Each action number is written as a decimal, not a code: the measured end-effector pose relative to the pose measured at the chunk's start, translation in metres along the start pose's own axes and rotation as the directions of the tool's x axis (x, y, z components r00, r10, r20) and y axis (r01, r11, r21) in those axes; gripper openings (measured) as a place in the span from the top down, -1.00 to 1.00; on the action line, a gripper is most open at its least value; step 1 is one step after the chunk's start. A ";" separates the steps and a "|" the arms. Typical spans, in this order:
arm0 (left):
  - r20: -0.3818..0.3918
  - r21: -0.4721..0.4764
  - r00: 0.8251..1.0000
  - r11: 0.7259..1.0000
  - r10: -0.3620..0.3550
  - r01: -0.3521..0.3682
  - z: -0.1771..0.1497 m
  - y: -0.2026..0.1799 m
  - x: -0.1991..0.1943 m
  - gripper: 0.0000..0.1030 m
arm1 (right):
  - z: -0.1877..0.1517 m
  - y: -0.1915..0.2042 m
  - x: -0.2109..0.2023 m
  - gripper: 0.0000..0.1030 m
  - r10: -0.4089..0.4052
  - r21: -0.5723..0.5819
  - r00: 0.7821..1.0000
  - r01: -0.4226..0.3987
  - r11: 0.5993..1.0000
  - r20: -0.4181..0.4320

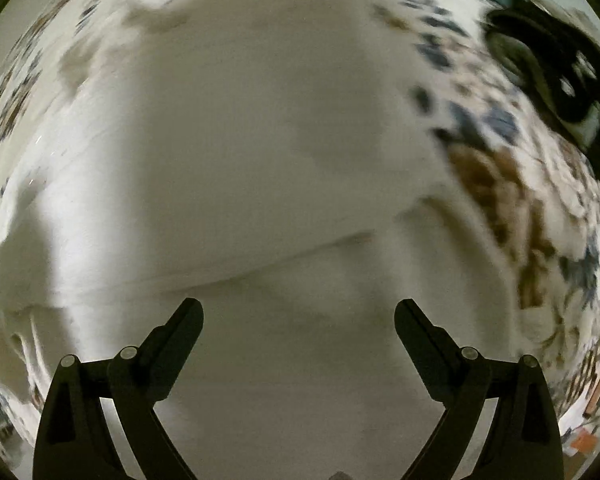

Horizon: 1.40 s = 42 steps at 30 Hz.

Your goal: Fold small clothes

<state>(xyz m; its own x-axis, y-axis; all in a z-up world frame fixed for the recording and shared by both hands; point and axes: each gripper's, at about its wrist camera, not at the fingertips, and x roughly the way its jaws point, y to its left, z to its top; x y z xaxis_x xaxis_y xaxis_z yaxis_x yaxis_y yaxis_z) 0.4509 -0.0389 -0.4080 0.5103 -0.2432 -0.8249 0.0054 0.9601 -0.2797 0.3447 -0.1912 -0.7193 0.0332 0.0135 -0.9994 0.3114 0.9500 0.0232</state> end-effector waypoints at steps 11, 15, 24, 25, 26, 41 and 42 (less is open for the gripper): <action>-0.301 0.150 0.931 0.954 -0.206 0.260 -0.046 -0.195 0.080 0.00 | 0.026 -0.166 -0.023 -0.90 0.103 0.101 0.995 -0.102 0.990 -0.002; -0.217 0.109 0.973 0.989 -0.074 0.099 -0.039 -0.111 0.054 -0.66 | 0.043 -0.236 -0.048 -0.90 0.195 0.173 0.980 -0.199 0.965 0.038; -0.233 0.013 0.898 0.924 0.374 -0.382 -0.037 0.102 0.080 -0.66 | 0.120 -0.254 -0.066 -0.86 0.342 0.151 0.938 -0.347 0.926 0.060; -0.241 0.001 0.892 0.920 0.381 -0.393 -0.038 0.113 0.084 -0.66 | 0.117 -0.234 -0.070 -0.78 0.331 0.150 0.942 -0.336 0.930 0.053; -0.251 -0.002 0.887 0.916 0.387 -0.401 -0.040 0.121 0.090 -0.66 | 0.118 -0.219 -0.069 -0.39 0.332 0.141 0.943 -0.334 0.932 0.035; -0.209 0.009 0.896 0.917 0.392 -0.399 -0.050 0.137 0.072 -0.73 | 0.159 -0.159 -0.084 -0.24 0.165 0.019 0.985 -0.165 0.986 -0.043; -0.191 0.016 0.899 0.917 0.394 -0.398 -0.051 0.131 0.064 -0.74 | 0.155 -0.165 -0.095 -0.29 0.181 0.001 0.983 -0.181 0.984 -0.030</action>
<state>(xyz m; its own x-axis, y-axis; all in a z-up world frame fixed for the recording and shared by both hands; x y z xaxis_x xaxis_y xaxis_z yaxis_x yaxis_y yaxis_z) 0.4400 0.0644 -0.5224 0.2968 0.1332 -0.9456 -0.1848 0.9795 0.0800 0.4374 -0.3975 -0.6239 0.0606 0.1943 -0.9791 0.3013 0.9316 0.2035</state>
